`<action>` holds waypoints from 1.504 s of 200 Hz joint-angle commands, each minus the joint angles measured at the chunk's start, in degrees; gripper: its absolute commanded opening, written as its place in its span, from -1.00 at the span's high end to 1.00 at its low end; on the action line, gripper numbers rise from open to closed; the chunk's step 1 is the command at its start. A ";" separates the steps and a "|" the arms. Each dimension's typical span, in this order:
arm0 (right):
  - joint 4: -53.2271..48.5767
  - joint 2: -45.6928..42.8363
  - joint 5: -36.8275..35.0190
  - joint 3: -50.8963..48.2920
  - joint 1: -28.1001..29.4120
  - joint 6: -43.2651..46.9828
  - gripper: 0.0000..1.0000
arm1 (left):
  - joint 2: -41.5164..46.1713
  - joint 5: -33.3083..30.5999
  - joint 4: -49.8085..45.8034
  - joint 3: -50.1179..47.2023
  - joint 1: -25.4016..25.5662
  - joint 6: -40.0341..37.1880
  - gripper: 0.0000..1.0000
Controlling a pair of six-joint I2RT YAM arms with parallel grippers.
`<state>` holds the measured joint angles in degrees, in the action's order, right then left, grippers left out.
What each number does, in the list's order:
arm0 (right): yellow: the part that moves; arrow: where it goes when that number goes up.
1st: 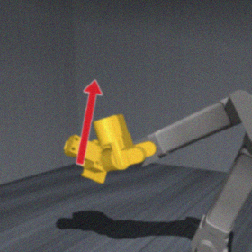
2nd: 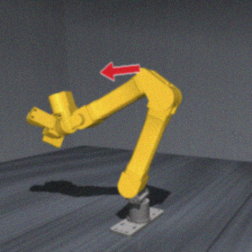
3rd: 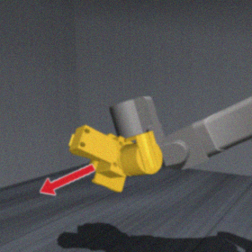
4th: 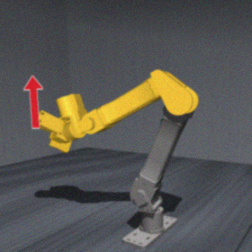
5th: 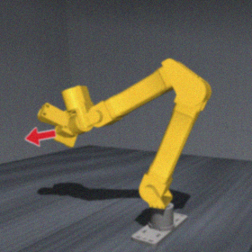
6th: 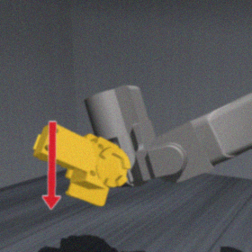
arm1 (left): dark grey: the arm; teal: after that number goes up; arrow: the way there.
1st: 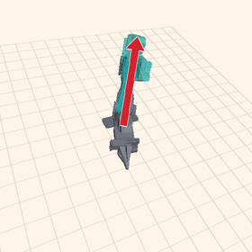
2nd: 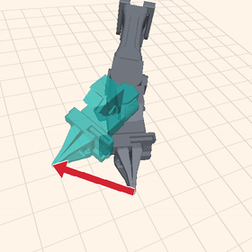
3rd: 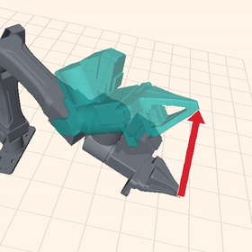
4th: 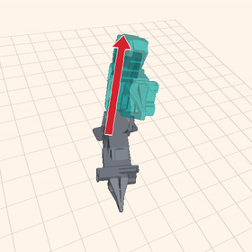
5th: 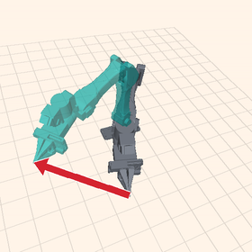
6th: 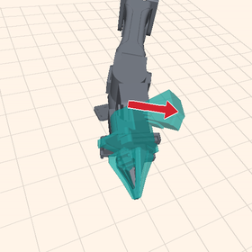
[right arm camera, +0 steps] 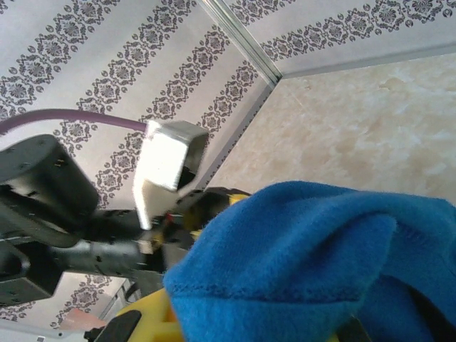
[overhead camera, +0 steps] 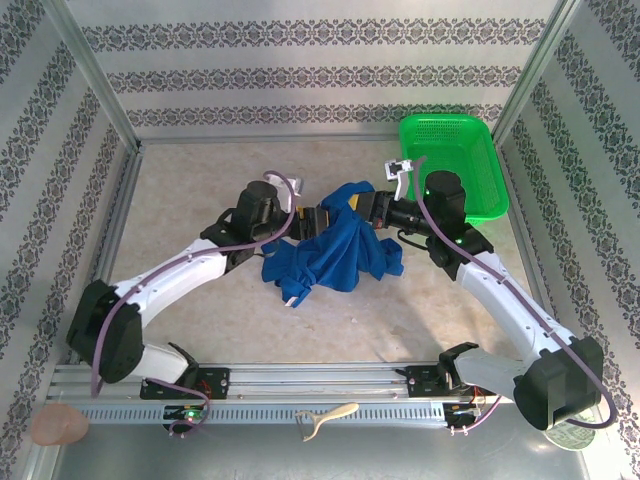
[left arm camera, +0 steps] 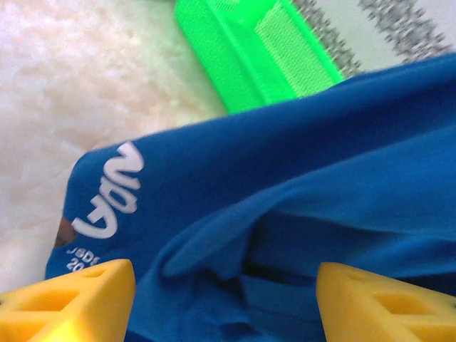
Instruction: Fold the inside-out t-shirt
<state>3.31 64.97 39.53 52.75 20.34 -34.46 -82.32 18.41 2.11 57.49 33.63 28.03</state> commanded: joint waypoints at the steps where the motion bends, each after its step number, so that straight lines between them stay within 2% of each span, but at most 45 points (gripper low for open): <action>1: 3.37 -1.17 0.50 -0.55 -0.73 -0.79 1.00 | -1.40 -1.45 -0.49 2.89 1.61 -3.48 -0.35; 36: 3.78 -0.64 0.69 -0.55 -0.35 -1.05 1.00 | -4.45 -0.24 1.19 4.18 3.25 -4.08 -0.37; 77: 3.67 -0.24 1.17 -0.50 -0.21 -1.01 1.00 | -8.24 1.41 5.16 6.56 5.77 -4.03 -0.48; 101: 3.28 -1.11 1.65 -0.36 -0.46 -0.98 1.00 | -12.10 1.96 6.09 9.91 6.34 -3.19 -0.46; 107: 3.05 -1.45 1.74 -0.32 -0.71 -0.97 1.00 | -13.05 2.21 6.48 10.68 6.36 -3.07 -0.36; 112: 3.02 -1.97 1.88 -0.40 -1.14 -1.05 1.00 | -13.83 2.30 6.80 11.35 6.36 -3.02 -0.17; 132: 3.06 -4.31 2.48 -1.51 -4.34 -2.04 1.00 | -16.01 3.35 6.13 15.23 5.52 -3.24 1.00; 161: 3.10 -7.20 1.45 -5.34 -11.81 -4.35 1.00 | -12.31 9.71 6.24 16.04 0.87 -2.02 1.00; 175: 3.15 -6.57 -0.33 -7.16 -14.26 -4.55 1.00 | -9.54 16.28 7.06 15.10 -2.43 0.04 1.00; 205: 5.14 -0.77 -6.73 -9.79 -13.52 -4.04 1.00 | -4.99 31.28 15.58 11.86 -8.52 8.41 1.00; 227: 6.37 4.10 -10.98 -9.67 -11.05 -3.58 1.00 | -3.69 37.19 23.44 10.28 -10.91 14.75 1.00; 242: 4.64 5.94 -12.47 -8.08 -9.30 -2.06 0.21 | -3.63 39.48 26.69 10.09 -11.52 17.51 1.00; 253: 2.37 4.86 -14.00 -7.39 -8.13 -0.24 -0.10 | -3.94 40.57 28.25 10.10 -11.65 18.75 1.00; 270: -2.14 -0.57 -18.01 -7.43 -6.30 2.67 -0.25 | -4.39 41.34 28.48 10.20 -11.73 19.48 1.00; 301: -10.89 -11.61 -27.29 -7.01 -0.11 8.82 -0.29 | -4.93 41.74 30.14 9.93 -11.74 21.19 1.00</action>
<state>-1.39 61.10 21.15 43.75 16.12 -32.10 -86.87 57.04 25.15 67.70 22.46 45.89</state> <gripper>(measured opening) 0.645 0.047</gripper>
